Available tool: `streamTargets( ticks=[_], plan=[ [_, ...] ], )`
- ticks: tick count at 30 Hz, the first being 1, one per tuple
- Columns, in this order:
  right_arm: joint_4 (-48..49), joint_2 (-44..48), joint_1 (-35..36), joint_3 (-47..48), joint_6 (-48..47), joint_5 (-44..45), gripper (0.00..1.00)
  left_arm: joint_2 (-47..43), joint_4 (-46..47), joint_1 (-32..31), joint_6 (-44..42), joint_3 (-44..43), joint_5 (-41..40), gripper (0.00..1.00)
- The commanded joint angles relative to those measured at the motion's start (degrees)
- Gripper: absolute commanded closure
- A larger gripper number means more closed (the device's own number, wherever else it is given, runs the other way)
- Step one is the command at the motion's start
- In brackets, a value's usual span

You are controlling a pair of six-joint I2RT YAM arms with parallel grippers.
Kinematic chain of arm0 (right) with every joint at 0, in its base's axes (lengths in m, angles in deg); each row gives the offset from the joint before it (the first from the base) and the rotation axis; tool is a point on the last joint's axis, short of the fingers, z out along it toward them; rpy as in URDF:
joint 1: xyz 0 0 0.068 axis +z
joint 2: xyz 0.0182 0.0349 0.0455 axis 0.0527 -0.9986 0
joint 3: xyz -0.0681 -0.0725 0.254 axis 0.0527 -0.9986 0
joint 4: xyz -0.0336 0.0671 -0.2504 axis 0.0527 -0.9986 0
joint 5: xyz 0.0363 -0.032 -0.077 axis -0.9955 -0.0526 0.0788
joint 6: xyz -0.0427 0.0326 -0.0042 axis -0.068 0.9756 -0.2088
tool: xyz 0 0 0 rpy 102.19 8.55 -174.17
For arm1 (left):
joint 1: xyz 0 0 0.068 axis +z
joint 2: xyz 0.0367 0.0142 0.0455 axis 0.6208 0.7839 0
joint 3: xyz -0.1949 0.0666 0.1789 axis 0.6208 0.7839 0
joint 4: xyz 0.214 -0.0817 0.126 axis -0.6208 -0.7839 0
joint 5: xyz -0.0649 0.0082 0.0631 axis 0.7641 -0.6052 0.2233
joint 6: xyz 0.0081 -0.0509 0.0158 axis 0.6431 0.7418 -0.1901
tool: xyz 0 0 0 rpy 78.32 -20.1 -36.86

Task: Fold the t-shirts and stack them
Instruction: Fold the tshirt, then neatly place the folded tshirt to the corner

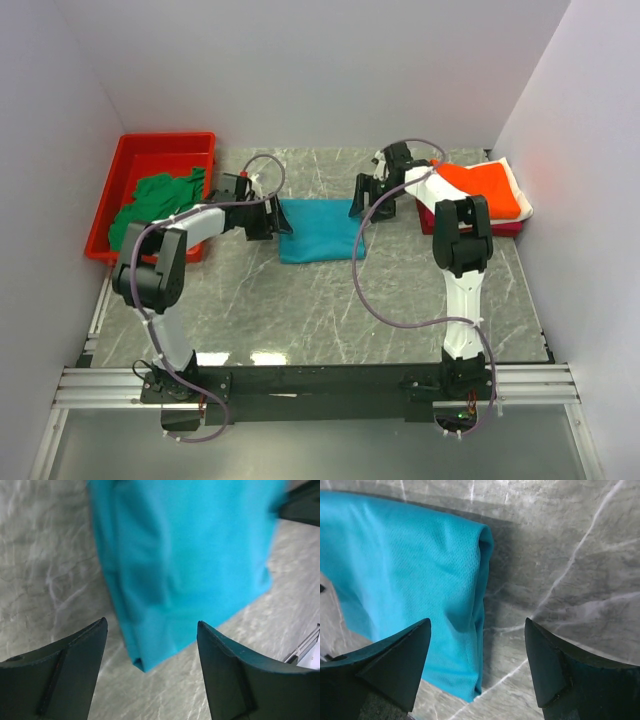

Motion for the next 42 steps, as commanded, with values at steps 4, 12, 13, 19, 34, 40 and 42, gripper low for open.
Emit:
streamTargets(
  ticks=[4,12,13,19,34,40,42],
  plan=[
    [-1.15,-2.79,2.35,4.85,3.92,2.70,0.19,6.00,-3.68,-0.31,2.90,-7.37,-2.11,0.25],
    [-3.97,-7.19,5.26,8.99,7.00,-0.02,0.21,9.26,-7.38,-2.06,3.96,-7.46,-1.59,0.35],
    [-4.06,-7.28,5.61,8.81,7.09,-0.11,0.21,9.53,-7.20,-2.41,3.87,-7.28,-0.89,0.43],
    [-3.18,-6.58,6.14,7.32,7.53,-0.37,0.38,11.29,-4.75,-4.61,5.10,-6.23,2.28,0.69],
    [-3.82,7.88,4.29,5.51,-21.01,15.87,1.00,-22.15,-8.96,-2.68,-9.21,1.76,-21.51,0.30],
    [0.25,19.78,4.20,-3.48,-30.34,26.33,1.00,-35.18,-9.57,-2.68,-15.11,11.52,-26.54,0.29],
    [1.04,23.72,4.29,-5.85,-30.79,29.31,1.00,-37.57,-9.14,-2.68,-16.34,13.89,-26.54,0.29]
  ],
)
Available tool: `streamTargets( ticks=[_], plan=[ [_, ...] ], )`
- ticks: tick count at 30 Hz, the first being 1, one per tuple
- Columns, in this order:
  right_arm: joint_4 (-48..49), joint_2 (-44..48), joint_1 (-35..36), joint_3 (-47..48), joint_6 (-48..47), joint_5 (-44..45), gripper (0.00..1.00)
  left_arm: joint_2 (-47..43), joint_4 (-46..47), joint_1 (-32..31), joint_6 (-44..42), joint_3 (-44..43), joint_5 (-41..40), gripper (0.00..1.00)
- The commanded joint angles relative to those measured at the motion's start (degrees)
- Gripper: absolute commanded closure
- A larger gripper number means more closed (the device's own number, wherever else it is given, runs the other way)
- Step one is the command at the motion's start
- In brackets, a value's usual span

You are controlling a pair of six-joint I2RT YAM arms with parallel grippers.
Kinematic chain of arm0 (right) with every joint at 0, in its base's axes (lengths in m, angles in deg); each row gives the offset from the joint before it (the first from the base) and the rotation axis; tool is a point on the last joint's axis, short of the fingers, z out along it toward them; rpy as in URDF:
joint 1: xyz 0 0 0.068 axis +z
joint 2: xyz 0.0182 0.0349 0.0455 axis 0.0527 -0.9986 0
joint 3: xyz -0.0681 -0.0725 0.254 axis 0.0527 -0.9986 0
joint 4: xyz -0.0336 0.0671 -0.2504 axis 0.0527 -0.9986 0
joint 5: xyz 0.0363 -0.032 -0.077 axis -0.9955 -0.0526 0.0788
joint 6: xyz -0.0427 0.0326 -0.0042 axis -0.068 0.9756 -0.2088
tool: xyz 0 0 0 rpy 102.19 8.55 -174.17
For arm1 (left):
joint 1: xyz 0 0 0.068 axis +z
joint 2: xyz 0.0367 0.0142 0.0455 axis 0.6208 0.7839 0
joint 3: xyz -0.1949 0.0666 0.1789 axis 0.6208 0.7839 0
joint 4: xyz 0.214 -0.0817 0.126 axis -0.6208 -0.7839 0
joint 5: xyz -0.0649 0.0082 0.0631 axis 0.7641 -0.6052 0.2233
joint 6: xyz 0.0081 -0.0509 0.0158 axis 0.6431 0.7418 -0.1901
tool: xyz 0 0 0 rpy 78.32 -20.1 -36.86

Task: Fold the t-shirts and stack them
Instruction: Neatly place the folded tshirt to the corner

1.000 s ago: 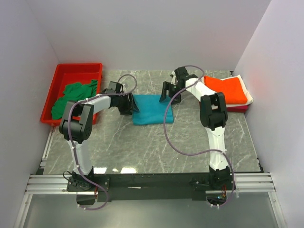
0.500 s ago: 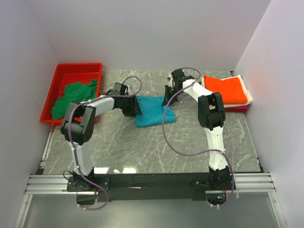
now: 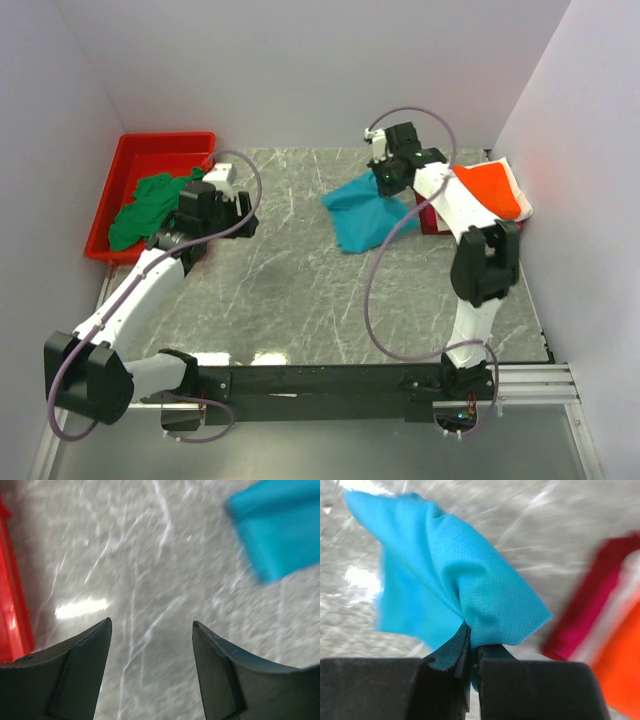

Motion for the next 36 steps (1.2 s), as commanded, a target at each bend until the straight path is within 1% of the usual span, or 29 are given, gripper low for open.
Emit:
streamTargets(
  ticks=[1,2,7,12,18,24,36],
  plan=[
    [4.84,7.45,-0.47,-3.06,-6.04,8.87,1.00,-3.45,-0.79,-0.15,-4.97,4.04,-3.40,0.29],
    [5.46,9.99,-0.47,-3.68,-6.31,11.49,1.00,-4.25,-0.52,-0.23,-5.33,4.57,-3.40,0.29],
    [6.52,16.07,-0.82,-5.18,-8.85,17.56,1.00,-6.11,-0.61,-0.23,-6.21,4.31,-3.40,0.29],
    [6.87,21.08,-2.66,-4.40,-10.88,21.53,1.00,-6.37,-1.14,-0.23,-6.47,4.05,-3.14,0.29],
    [6.08,24.86,-5.83,-2.28,-12.29,22.07,1.00,-6.55,-1.31,-0.23,-6.74,4.05,-2.61,0.29],
    [6.17,27.77,-8.64,-2.37,-13.61,21.36,1.00,-6.02,-1.40,-0.23,-6.82,4.05,-2.34,0.30],
    [6.96,26.54,-15.06,-3.25,-14.58,17.32,1.00,-4.53,-1.75,-0.23,-7.18,4.05,-1.64,0.30]
  ],
)
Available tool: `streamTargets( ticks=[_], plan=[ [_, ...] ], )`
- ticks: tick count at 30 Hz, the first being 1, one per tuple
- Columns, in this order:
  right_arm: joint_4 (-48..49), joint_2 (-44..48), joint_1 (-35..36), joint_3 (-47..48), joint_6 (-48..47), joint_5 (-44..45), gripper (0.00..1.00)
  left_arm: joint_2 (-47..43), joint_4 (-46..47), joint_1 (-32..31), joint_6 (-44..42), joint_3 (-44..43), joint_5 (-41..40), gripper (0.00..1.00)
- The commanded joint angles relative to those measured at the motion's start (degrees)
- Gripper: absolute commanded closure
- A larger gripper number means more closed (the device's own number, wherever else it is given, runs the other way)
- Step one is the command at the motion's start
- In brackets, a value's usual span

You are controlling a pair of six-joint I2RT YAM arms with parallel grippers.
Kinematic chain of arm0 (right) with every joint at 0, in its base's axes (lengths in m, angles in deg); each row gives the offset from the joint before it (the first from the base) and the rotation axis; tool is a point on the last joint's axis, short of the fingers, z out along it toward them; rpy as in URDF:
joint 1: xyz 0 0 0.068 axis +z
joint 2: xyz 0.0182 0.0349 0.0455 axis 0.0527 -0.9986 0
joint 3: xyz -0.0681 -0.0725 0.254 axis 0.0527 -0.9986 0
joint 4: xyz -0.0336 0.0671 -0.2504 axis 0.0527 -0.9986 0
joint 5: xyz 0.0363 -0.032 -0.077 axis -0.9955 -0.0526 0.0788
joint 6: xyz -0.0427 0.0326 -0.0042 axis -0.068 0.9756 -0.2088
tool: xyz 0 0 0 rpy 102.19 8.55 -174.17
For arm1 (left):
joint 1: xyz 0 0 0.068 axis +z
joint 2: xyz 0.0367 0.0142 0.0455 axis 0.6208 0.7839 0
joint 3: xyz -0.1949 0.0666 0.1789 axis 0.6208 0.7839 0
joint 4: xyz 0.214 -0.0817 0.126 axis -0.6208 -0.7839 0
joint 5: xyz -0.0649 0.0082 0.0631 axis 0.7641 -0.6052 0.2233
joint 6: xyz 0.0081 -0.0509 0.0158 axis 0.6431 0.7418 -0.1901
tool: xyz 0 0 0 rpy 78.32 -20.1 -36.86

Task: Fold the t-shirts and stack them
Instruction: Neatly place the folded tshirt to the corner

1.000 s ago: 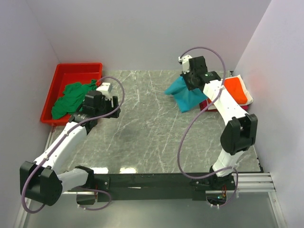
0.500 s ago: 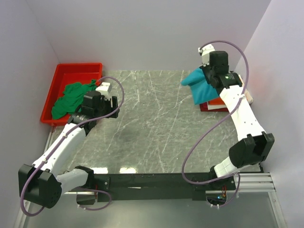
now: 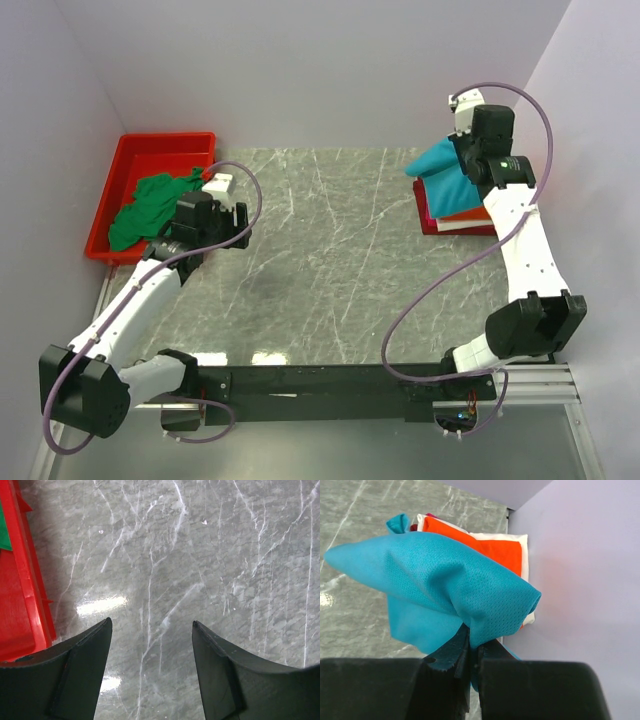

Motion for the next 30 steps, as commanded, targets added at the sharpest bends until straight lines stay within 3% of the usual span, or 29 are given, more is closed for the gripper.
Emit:
streamTargets(
  ticks=[1,11,29,30],
  plan=[
    [3.50,0.20,-2.08,1.63,-1.09,-1.87,1.00,0.54,0.39,-0.23,-1.06,-0.74,0.87,0.30],
    [6.14,-12.26,-6.65,6.45,-2.85,-1.62,1.00,1.25,0.13,-0.23,-1.23,-0.83,0.88,0.30],
    [19.67,-25.19,-7.45,10.59,-8.56,17.18,1.00,1.95,0.04,-0.32,-1.50,-0.74,1.23,0.30],
    [20.20,-25.99,-7.36,11.03,-9.00,18.33,0.93,2.04,0.04,-0.32,-1.58,-0.65,1.31,0.30]
  ],
)
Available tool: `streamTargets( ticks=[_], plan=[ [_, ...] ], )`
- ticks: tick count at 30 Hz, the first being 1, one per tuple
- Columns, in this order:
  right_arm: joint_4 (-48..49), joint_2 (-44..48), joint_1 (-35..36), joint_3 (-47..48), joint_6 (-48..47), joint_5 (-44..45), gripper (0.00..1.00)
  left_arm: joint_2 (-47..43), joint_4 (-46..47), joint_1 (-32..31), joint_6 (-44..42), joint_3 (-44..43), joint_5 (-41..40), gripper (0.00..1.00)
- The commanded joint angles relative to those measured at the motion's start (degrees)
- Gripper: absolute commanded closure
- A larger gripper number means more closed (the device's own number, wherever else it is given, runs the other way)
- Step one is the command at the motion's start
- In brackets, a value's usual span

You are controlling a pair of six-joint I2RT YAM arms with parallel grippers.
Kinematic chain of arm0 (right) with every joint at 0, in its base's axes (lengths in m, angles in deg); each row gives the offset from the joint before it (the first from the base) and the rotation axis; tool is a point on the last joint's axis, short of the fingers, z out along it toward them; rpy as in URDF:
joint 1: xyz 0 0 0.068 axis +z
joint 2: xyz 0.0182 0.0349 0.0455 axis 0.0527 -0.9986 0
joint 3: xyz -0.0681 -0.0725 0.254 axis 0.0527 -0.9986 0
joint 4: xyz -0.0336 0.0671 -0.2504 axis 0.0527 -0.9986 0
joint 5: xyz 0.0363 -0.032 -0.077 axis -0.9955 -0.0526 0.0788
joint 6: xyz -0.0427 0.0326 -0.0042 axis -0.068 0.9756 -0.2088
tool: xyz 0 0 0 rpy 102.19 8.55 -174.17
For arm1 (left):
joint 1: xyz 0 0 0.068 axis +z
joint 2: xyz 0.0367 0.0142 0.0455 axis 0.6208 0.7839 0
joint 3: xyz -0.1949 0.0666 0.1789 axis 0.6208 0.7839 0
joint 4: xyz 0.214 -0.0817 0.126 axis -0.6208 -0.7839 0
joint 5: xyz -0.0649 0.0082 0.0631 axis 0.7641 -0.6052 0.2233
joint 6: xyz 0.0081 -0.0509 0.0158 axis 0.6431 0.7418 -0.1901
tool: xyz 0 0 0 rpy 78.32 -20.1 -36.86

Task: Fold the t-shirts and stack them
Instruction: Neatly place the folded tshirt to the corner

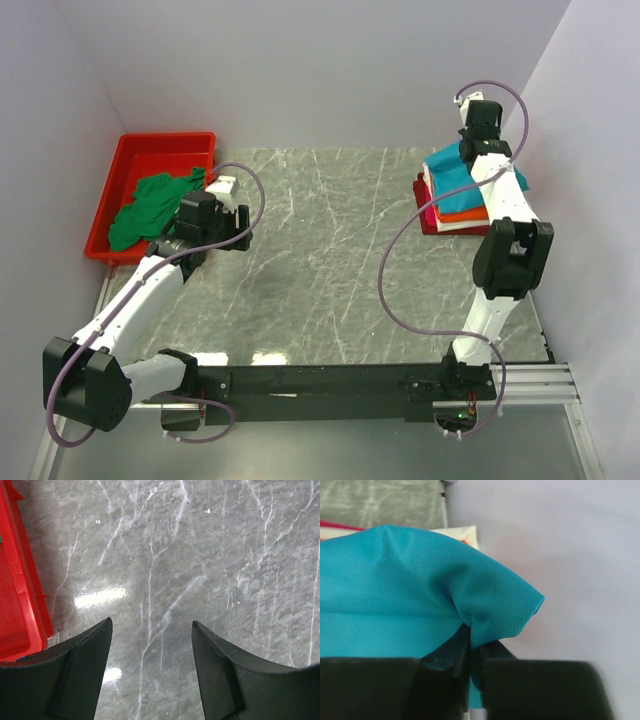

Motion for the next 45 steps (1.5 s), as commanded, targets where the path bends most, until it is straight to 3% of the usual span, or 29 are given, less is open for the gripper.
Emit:
streamTargets(
  ticks=[1,2,3,6,7,11,14,19,23,27,31,37,45],
  plan=[
    [6.52,-3.04,-0.26,3.95,-2.27,8.30,0.81,0.20,0.78,-0.32,-1.06,-0.74,0.88,0.30],
    [6.87,-5.40,-0.17,5.17,-2.62,11.89,0.66,0.20,0.78,-0.32,-1.06,-0.74,0.96,0.30],
    [8.44,-6.55,-0.08,5.62,-3.84,13.75,0.36,0.29,0.78,-0.32,-1.06,-0.83,1.05,0.30],
    [11.70,-9.55,0.01,6.68,-5.08,17.71,0.18,0.20,0.69,-0.41,-1.15,-0.65,1.14,0.30],
    [11.54,-9.38,0.01,7.37,-4.56,17.55,0.18,0.12,0.78,-0.50,-1.23,-0.74,1.05,0.30],
    [8.29,-6.31,0.01,8.96,0.17,13.43,0.17,-0.06,0.78,-0.67,-1.23,-0.57,0.88,0.30],
    [2.68,-3.32,-0.08,10.01,4.21,5.36,0.18,-0.06,0.87,-0.67,-1.24,-0.74,1.14,0.30],
    [-8.06,0.55,0.27,7.22,3.53,-19.06,0.22,-0.24,0.87,-0.67,-1.41,-0.65,1.84,0.30],
    [-5.61,-4.70,3.07,8.86,3.79,-10.45,0.25,-0.50,0.87,-0.85,-1.50,-0.65,1.84,0.30],
    [-7.70,-12.35,3.61,17.65,6.43,-7.07,0.51,-0.41,0.87,-1.03,-1.59,-0.56,1.58,0.30],
    [-6.93,-18.06,4.23,23.28,6.34,-5.22,0.62,0.03,0.69,-1.20,-1.85,-0.65,1.58,0.30],
    [-8.85,-25.62,6.51,31.62,4.68,-4.25,0.63,0.38,0.69,-1.20,-2.11,-0.48,1.40,0.30],
    [-10.70,-29.06,9.06,30.15,-0.33,-10.40,0.62,1.26,0.52,-1.29,-2.03,-0.57,1.84,0.30]
  ],
)
